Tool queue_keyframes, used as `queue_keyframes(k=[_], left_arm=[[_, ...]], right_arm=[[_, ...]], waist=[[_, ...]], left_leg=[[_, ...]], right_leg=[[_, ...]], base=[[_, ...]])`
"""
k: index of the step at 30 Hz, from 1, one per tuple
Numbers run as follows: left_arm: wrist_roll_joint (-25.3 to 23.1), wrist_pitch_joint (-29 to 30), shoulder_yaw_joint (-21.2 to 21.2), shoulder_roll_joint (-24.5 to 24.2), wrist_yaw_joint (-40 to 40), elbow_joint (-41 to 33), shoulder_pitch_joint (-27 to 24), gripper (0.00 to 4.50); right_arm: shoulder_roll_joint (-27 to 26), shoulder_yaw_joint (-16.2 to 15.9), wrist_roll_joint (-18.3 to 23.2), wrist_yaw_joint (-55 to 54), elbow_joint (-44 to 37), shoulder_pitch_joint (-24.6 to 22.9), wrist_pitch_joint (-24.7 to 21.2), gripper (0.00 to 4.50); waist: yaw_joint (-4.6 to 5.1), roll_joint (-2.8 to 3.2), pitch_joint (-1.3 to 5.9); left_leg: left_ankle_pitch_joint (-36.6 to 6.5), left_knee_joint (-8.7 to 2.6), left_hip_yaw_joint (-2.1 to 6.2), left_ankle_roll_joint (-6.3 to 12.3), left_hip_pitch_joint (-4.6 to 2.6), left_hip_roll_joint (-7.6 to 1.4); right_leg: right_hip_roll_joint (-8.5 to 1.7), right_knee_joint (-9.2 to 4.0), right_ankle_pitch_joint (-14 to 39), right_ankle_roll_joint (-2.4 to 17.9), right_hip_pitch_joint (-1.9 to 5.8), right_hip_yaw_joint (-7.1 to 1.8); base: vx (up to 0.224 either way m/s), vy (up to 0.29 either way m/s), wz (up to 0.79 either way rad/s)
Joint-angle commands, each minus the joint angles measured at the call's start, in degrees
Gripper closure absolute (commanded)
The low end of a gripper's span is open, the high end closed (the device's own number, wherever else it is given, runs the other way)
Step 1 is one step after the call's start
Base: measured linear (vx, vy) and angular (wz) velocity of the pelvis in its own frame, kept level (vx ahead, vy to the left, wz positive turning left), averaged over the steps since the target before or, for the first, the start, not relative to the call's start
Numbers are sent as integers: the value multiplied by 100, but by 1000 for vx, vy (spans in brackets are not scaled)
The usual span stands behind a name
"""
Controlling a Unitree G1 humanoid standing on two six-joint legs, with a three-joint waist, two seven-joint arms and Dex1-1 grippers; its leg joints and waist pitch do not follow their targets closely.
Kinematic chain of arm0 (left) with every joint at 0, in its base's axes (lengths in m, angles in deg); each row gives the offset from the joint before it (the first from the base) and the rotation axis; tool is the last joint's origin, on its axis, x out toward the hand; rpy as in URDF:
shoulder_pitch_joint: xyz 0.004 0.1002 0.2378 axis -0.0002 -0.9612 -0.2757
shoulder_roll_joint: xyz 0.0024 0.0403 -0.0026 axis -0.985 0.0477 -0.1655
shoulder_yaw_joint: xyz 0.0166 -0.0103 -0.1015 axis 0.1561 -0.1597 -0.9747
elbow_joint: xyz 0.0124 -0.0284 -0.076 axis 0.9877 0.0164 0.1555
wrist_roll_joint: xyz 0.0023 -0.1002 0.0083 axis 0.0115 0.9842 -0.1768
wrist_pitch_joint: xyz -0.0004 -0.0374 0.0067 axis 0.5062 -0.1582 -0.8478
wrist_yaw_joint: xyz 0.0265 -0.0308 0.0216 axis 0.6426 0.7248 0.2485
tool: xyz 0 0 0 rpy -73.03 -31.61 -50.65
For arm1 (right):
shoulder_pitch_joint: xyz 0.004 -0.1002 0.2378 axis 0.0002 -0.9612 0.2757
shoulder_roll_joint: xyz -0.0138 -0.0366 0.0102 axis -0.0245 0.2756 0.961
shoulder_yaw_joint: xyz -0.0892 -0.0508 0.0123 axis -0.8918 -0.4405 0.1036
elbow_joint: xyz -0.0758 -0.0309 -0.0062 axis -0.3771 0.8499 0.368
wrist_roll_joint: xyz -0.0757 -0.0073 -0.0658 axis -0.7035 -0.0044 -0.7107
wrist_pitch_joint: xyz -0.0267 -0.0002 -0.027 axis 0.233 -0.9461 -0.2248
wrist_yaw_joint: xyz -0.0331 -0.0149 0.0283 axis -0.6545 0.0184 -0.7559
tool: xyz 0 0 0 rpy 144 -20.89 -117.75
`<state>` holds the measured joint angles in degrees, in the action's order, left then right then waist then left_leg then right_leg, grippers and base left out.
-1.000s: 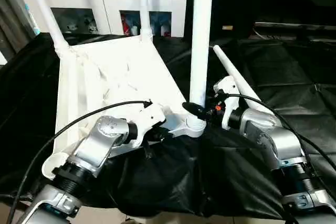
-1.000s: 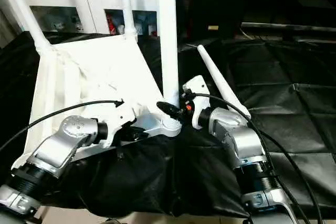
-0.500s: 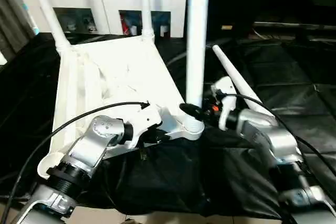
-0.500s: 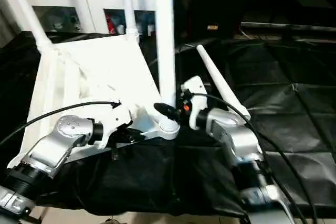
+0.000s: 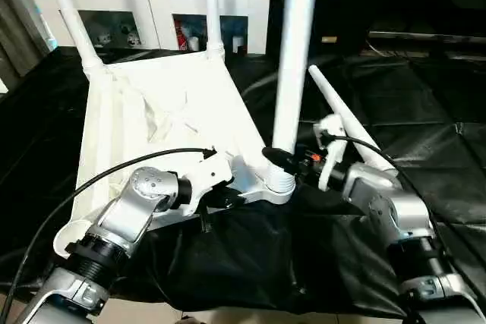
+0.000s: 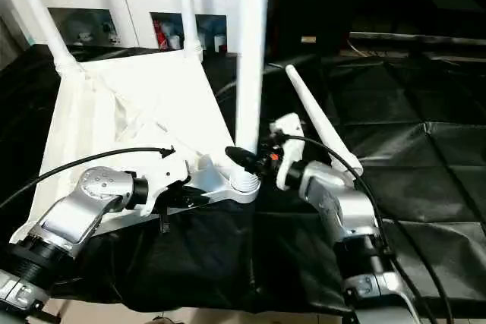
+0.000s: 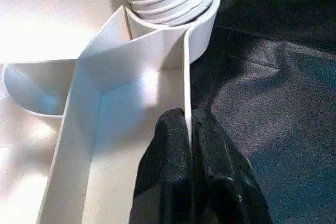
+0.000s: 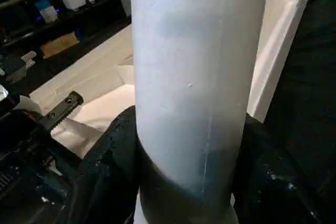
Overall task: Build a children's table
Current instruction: Insert table leg to table base
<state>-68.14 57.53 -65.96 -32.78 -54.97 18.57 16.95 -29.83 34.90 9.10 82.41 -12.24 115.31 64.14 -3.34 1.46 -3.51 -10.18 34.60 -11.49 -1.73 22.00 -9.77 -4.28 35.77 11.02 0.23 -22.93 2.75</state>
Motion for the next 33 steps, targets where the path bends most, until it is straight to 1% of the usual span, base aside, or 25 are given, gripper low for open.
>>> queue_keyframes(k=[1, 2, 3, 4, 5, 6, 7, 8, 9, 10, 11, 18, 19, 20, 23, 25, 29, 30, 32, 33], left_arm=[[30, -46, -30, -51, -72, 65, -15, 450], [33, -48, -36, -53, -77, 71, -5, 450], [34, -48, -37, -53, -77, 72, -4, 450], [35, -60, -48, -57, -83, 93, 14, 450], [36, -61, -52, -58, -85, 99, 19, 450], [33, -65, -55, -59, -81, 102, 23, 450], [31, -64, -57, -58, -77, 107, 32, 450], [32, -61, -59, -57, -76, 109, 37, 450], [36, -58, -62, -53, -81, 118, 49, 450], [40, -56, -64, -51, -85, 124, 56, 450], [40, -58, -66, -51, -87, 134, 66, 450], [47, -64, -88, -64, -104, 176, 103, 450], [58, -68, -121, -55, -80, 192, 112, 450], [66, -66, -139, -51, -74, 203, 120, 450], [75, -63, -160, -45, -64, 224, 135, 450], [76, -65, -170, -49, -57, 241, 143, 450], [79, -69, -174, -50, -54, 251, 147, 450], [81, -77, -178, -50, -54, 269, 151, 450], [79, -93, -180, -50, -53, 295, 159, 450], [76, -100, -179, -49, -51, 305, 163, 450]], right_arm=[[55, 82, -113, -101, 242, -189, -18, 261], [46, 105, -100, -121, 224, -227, 10, 261], [45, 107, -100, -122, 223, -230, 12, 261], [9, 175, -86, -147, 175, -324, 124, 261], [-4, 201, -78, -162, 156, -367, 186, 261], [-23, 234, -67, -184, 142, -417, 263, 261], [-35, 260, -45, -190, 131, -459, 302, 261], [-44, 277, -26, -187, 120, -493, 327, 261], [-50, 284, -13, -172, 110, -532, 369, 261], [-52, 286, -7, -161, 105, -556, 397, 261], [-63, 286, 0, -135, 90, -606, 462, 261], [-98, 262, -59, -106, 111, -749, 695, 262], [-121, 280, -12, -78, 59, -812, 770, 262], [-141, 311, 41, -75, 32, -850, 797, 262], [-182, 365, 144, -86, 0, -929, 882, 262], [-260, 451, 252, -117, -7, -1012, 945, 262], [-290, 482, 283, -134, 6, -1043, 979, 262], [-310, 481, 276, -149, -7, -1103, 1050, 262], [-319, 448, 229, -151, -77, -1181, 1137, 262], [-304, 414, 175, -154, -123, -1209, 1188, 262]], waist=[[-30, 22, 377], [-30, 20, 379], [-32, 50, 382], [-32, 42, 382], [-35, 66, 382], [-37, 49, 383], [-41, 60, 385], [-34, 52, 382], [-42, 75, 378], [-38, 66, 375], [-44, 75, 376], [-41, 74, 370], [-38, 51, 372], [-44, 47, 371], [-48, 58, 371], [-50, 77, 369], [-48, 72, 368], [-48, 100, 367], [-47, 96, 367], [-49, 122, 367]], left_leg=[[-1627, -467, 207, -101, -133, -338], [-1616, -464, 206, -99, -130, -335], [-1631, -467, 207, -114, -134, -339], [-1662, -470, 207, -120, -136, -340], [-1676, -468, 208, -124, -137, -338], [-1689, -470, 209, -118, -132, -338], [-1669, -472, 212, -113, -131, -339], [-1668, -475, 211, -108, -127, -338], [-1682, -475, 213, -103, -133, -337], [-1712, -479, 212, -105, -131, -339], [-1712, -480, 212, -106, -133, -337], [-1761, -490, 215, -90, -133, -341], [-1759, -494, 213, -83, -130, -345], [-1744, -491, 210, -67, -126, -343], [-1740, -497, 214, -55, -129, -346], [-1758, -504, 217, -52, -127, -350], [-1775, -511, 217, -37, -131, -346], [-1801, -513, 217, -49, -130, -345], [-1834, -520, 223, -57, -126, -347], [-1851, -520, 225, -64, -130, -348]], right_leg=[[-433, -503, 1522, 1268, 207, -266], [-433, -502, 1517, 1268, 210, -265], [-431, -507, 1496, 1274, 203, -263], [-427, -502, 1471, 1282, 202, -264], [-430, -499, 1461, 1282, 200, -267], [-438, -507, 1450, 1281, 209, -268], [-433, -499, 1412, 1283, 209, -263], [-429, -501, 1407, 1287, 210, -262], [-431, -504, 1418, 1301, 205, -263], [-430, -510, 1455, 1294, 205, -262], [-430, -511, 1451, 1286, 208, -262], [-434, -525, 1523, 1286, 203, -262], [-433, -528, 1529, 1280, 204, -262], [-439, -530, 1543, 1265, 206, -266], [-442, -536, 1603, 1248, 201, -262], [-446, -541, 1590, 1244, 199, -264], [-443, -549, 1624, 1242, 200, -256], [-442, -557, 1667, 1228, 194, -256], [-448, -566, 1719, 1196, 196, -257], [-449, -567, 1733, 1187, 192, -258]], base=[[0, 0, 0], [0, 0, 0], [0, 0, 0], [0, 0, 0], [0, 0, 0], [0, 0, 0], [0, 0, 0], [0, 0, 0], [0, 0, 0], [0, 0, 0], [0, 0, 0], [0, 0, 0], [0, 0, 0], [0, 0, 0], [0, 0, 0], [0, 0, 0], [0, 0, 0], [0, 0, 0], [0, 0, 0], [0, 0, 0]])
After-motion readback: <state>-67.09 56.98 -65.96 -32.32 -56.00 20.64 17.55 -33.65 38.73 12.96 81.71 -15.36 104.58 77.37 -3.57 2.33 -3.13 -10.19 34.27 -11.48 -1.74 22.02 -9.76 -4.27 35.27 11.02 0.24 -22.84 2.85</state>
